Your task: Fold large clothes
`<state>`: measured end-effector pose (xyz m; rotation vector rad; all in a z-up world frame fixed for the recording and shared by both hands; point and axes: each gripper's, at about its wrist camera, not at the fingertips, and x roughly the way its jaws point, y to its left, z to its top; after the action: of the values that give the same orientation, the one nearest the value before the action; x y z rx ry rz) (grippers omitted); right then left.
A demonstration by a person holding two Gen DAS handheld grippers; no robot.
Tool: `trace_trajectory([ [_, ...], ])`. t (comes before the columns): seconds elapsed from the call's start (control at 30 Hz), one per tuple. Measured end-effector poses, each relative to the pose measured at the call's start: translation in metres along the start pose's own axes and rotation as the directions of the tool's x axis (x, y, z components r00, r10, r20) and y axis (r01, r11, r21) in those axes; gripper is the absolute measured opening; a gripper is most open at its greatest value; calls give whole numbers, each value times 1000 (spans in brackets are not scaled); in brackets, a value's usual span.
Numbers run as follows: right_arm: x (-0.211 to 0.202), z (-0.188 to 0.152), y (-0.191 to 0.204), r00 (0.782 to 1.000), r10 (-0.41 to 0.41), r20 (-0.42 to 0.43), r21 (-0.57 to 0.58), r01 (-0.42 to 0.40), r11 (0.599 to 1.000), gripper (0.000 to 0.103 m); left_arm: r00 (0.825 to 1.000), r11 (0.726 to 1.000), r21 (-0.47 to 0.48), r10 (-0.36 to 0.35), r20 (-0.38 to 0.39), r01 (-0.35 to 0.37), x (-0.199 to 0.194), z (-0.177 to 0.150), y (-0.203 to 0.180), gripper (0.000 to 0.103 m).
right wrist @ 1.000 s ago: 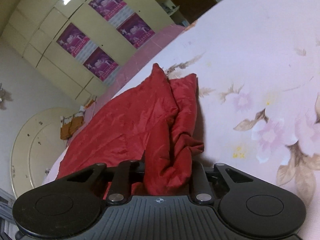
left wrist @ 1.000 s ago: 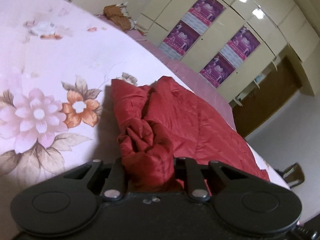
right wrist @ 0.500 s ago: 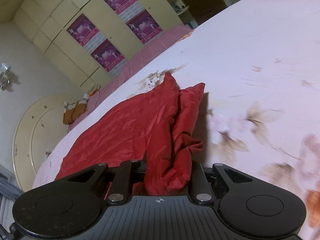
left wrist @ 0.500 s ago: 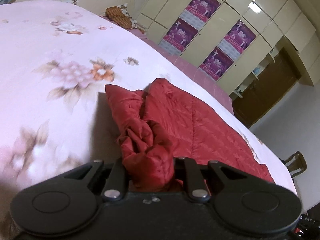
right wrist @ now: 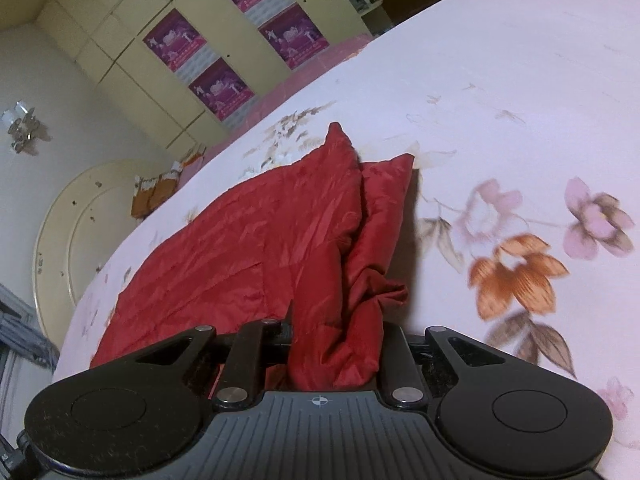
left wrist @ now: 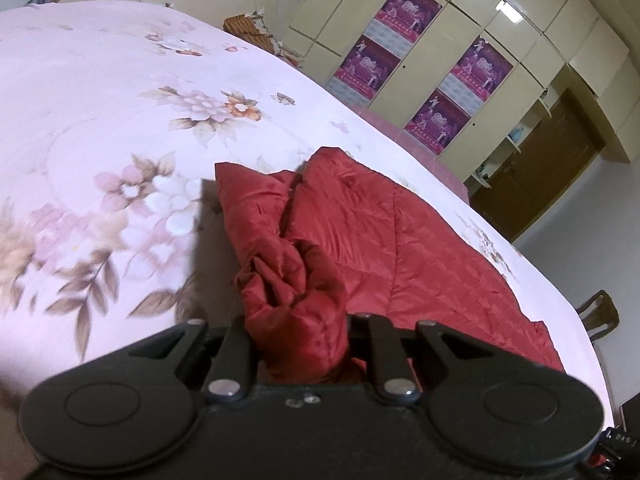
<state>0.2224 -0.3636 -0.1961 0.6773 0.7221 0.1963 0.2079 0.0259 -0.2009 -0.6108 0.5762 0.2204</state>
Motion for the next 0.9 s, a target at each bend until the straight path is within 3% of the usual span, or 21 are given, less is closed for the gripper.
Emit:
trace_trajectory([
  [0.3,3,-4,-12,1000,-3,-31,15,3,1000,18,999,999,-12,30,15,-30,-12,-26,5,18],
  [0.77,14,-10,-26,999,11,-47,-19,-12,1000,18,994,993,40,110,5,-110,-5,-32,2,32],
  [0.87,10,-10,-29,999,17,-43,-16,-18,1000,21,995,994,36,105,-3,-104,-5,-31,6,38],
  [0.9,7,-11,-29,1000,7,-28,-29,-8,1000,28,995,994,36,104,-4,-104,-5,-30,7,39],
])
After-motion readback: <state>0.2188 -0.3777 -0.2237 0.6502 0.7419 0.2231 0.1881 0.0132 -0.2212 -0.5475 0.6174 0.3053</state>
